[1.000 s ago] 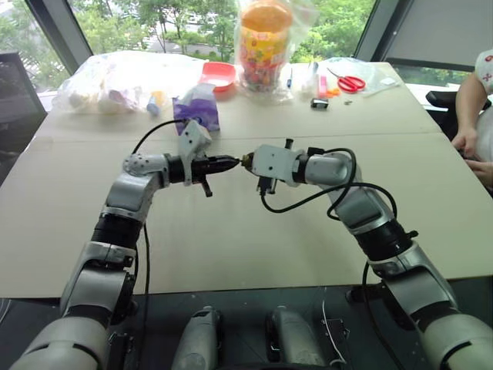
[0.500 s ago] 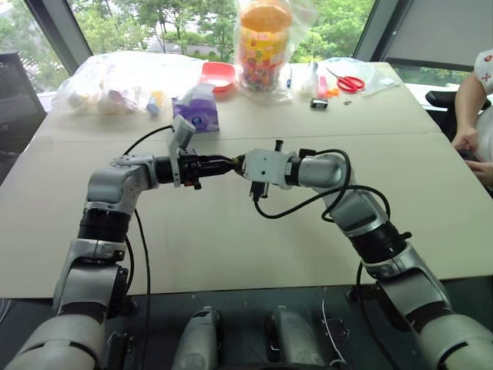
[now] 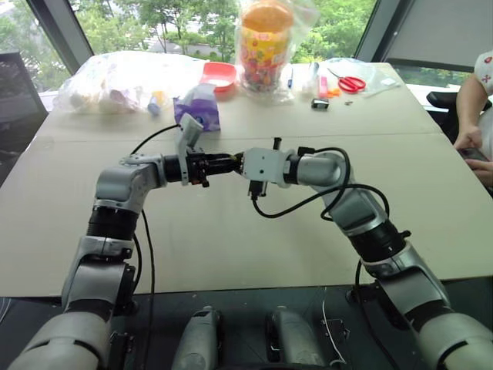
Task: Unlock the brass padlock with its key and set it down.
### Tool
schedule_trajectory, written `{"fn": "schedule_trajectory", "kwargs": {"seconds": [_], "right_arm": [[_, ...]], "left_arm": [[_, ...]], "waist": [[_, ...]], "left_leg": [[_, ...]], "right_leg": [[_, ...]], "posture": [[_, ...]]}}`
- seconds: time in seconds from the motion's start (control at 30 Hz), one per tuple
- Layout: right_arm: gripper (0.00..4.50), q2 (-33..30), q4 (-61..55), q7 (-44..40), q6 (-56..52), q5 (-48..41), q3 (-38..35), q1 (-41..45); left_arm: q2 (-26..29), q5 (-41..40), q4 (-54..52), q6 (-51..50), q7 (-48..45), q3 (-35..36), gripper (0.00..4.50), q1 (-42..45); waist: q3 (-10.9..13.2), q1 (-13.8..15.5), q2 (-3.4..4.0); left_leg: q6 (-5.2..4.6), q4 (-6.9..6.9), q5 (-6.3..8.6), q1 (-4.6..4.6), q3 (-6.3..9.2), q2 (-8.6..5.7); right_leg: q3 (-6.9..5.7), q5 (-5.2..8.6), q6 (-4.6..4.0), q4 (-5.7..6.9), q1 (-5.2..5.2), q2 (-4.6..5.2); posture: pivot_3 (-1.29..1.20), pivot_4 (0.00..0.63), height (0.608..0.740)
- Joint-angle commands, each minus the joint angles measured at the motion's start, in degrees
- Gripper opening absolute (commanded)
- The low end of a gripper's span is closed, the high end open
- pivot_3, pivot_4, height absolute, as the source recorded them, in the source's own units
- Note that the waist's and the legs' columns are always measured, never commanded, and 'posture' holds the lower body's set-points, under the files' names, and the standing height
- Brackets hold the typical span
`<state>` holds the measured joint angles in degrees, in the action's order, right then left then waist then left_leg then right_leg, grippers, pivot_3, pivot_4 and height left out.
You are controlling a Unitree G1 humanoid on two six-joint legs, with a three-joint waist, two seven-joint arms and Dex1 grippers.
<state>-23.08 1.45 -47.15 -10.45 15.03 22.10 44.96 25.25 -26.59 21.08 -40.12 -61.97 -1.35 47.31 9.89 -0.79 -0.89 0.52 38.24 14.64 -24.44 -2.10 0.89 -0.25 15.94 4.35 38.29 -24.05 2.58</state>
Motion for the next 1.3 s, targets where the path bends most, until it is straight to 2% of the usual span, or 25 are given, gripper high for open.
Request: {"fn": "schedule_trajectory", "kwargs": {"seconds": [0.03,0.3,0.53,0.67,0.77,0.93,1.3], "right_arm": [[0.68,0.26,-2.48,0.14,-0.02,-0.13,-0.57,1.06],[0.68,0.16,-2.72,0.13,-1.26,0.03,-0.76,0.63],[4.03,-1.78,-5.78,-0.40,-6.53,-2.07,-4.15,-1.29],[4.03,2.18,-11.66,1.01,-20.99,-12.99,-14.42,-1.83],[4.03,3.42,-13.57,2.76,-26.77,-16.74,-18.21,-1.64],[4.03,3.88,-15.33,4.88,-29.96,-19.38,-17.72,-1.47],[4.03,3.73,-14.62,6.70,-29.44,-21.36,-14.29,-0.85]], "left_arm": [[-0.33,0.91,0.80,1.97,0.15,0.04,0.00,1.70],[-0.18,0.63,0.90,1.76,0.21,0.49,0.00,1.46],[0.83,-3.06,-0.29,-1.08,-1.33,3.55,0.00,-0.01],[1.43,-6.38,0.16,-2.52,-4.16,6.23,0.00,-0.80],[1.26,-8.39,0.72,-3.85,-4.84,7.84,0.00,-0.64],[1.32,-8.62,0.15,-4.49,-5.22,7.23,0.00,-0.56],[1.61,-8.03,-3.59,-4.37,-5.94,4.42,0.00,-1.91]], "waist": [[0.00,0.00,0.00],[0.00,0.00,0.00],[0.00,0.07,0.00],[0.00,0.06,0.00],[0.00,0.05,0.00],[0.00,0.03,0.00],[0.00,0.01,0.00]], "left_leg": [[0.00,0.00,0.00,0.00,0.00,0.00],[0.00,0.00,0.00,0.00,0.00,0.00],[0.00,0.00,0.00,-0.01,0.00,0.00],[0.00,0.00,0.00,-0.01,0.00,0.02],[0.00,0.00,0.00,0.00,0.01,0.04],[0.00,-0.01,0.00,0.00,0.01,0.02],[0.00,-0.01,0.00,0.00,0.01,0.01]], "right_leg": [[0.00,0.00,0.00,0.00,0.00,0.00],[0.00,0.00,0.00,0.00,0.00,0.00],[0.00,0.00,0.00,0.00,0.00,0.02],[0.01,0.00,0.00,0.00,0.00,0.02],[0.01,0.00,0.00,0.02,0.00,0.07],[0.01,0.00,0.00,0.02,0.00,0.05],[0.03,0.00,0.00,0.01,0.00,0.02]], "posture": [[0.00,0.150,0.740],[0.00,0.150,0.740],[0.00,0.150,0.740],[0.00,0.150,0.740],[0.00,0.150,0.740],[0.00,0.150,0.740],[0.00,0.150,0.740]]}}
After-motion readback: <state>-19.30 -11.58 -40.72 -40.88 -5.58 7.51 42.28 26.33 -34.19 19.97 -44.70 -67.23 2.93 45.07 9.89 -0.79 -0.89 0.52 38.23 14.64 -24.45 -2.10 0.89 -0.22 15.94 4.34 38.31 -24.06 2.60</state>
